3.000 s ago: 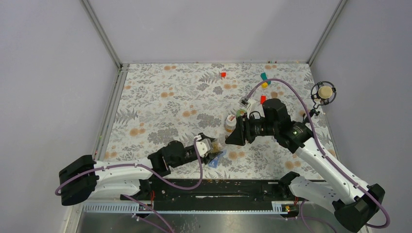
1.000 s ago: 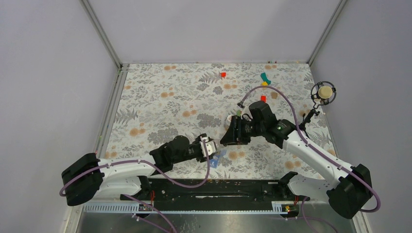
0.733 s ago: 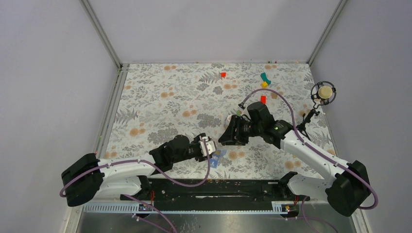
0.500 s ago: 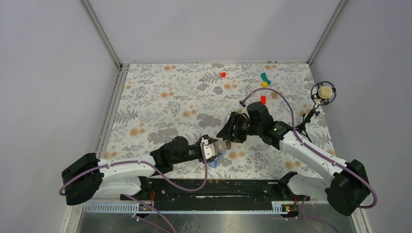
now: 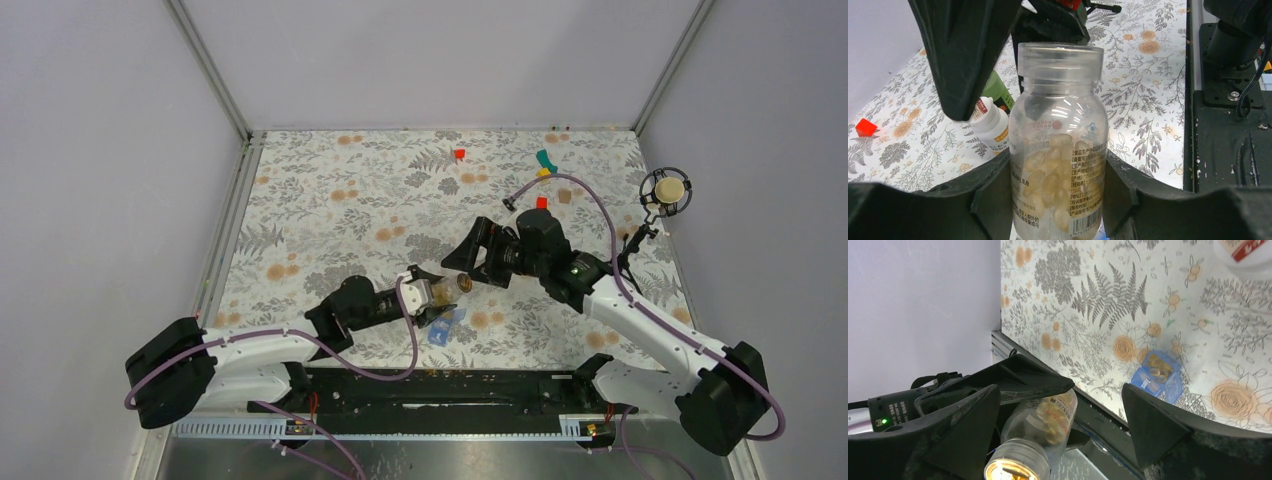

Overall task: Sort the pills into containers
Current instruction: Screw the lid of the pill bottle onto the pill bottle.

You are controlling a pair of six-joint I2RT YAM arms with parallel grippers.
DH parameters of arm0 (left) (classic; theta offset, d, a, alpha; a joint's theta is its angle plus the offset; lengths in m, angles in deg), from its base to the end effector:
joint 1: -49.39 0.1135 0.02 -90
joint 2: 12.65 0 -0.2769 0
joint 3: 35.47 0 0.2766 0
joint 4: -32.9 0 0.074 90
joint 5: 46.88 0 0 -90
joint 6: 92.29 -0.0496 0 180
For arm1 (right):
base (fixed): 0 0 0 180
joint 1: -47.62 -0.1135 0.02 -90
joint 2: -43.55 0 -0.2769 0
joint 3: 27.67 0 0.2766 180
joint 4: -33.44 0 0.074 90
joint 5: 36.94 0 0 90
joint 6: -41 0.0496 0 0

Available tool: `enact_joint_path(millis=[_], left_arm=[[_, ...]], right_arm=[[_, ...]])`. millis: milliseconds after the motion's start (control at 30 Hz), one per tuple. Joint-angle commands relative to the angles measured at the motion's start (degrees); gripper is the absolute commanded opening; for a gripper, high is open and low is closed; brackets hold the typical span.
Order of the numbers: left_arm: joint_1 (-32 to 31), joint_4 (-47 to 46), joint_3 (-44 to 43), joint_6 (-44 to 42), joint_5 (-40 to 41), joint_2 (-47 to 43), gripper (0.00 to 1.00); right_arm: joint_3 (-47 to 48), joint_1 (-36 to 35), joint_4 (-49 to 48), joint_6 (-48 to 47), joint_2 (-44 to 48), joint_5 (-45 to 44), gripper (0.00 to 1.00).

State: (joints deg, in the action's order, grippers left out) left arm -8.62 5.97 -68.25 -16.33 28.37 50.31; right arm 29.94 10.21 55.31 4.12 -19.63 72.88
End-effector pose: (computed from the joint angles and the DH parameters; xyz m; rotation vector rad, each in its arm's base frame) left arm 0.1244 -0.2230 0.2142 1.1497 1.2331 -0.7928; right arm 0.2102 0.1819 0.2782 0.0720 2.2974 1.2675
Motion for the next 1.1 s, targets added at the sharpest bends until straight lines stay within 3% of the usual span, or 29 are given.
enact_joint_path(millis=[0, 167, 400, 533, 833, 1067], left_arm=[[0.59, -8.30, 0.87, 4.01, -2.86, -1.05, 0.00], [1.14, -11.24, 1.72, 7.58, -2.71, -0.97, 0.00], [1.59, -12.54, 1.11, 12.86, -3.99, -0.52, 0.00], [2.06, -12.35, 0.68, 13.86, -4.64, -0.72, 0.00], [2.63, -12.88, 0.07, 13.87, -6.07, -0.12, 0.00], [2.75, -13.94, 0.49, 15.45, -6.02, -0.33, 0.00]], right_arm=[[3.58, 0.52, -3.58, -3.16, 3.13, -4.33, 0.99], [7.47, 2.69, -2.96, -11.53, 2.96, -1.94, 1.00], [8.51, 2.69, -0.91, -34.41, 8.68, 11.21, 1.00], [10.01, 2.75, 4.15, -41.09, 8.67, 16.82, 1.00], [11.81, 2.75, 4.49, -39.70, 4.00, 19.03, 0.99], [12.20, 2.72, 4.61, -36.61, 1.43, 13.36, 0.97]])
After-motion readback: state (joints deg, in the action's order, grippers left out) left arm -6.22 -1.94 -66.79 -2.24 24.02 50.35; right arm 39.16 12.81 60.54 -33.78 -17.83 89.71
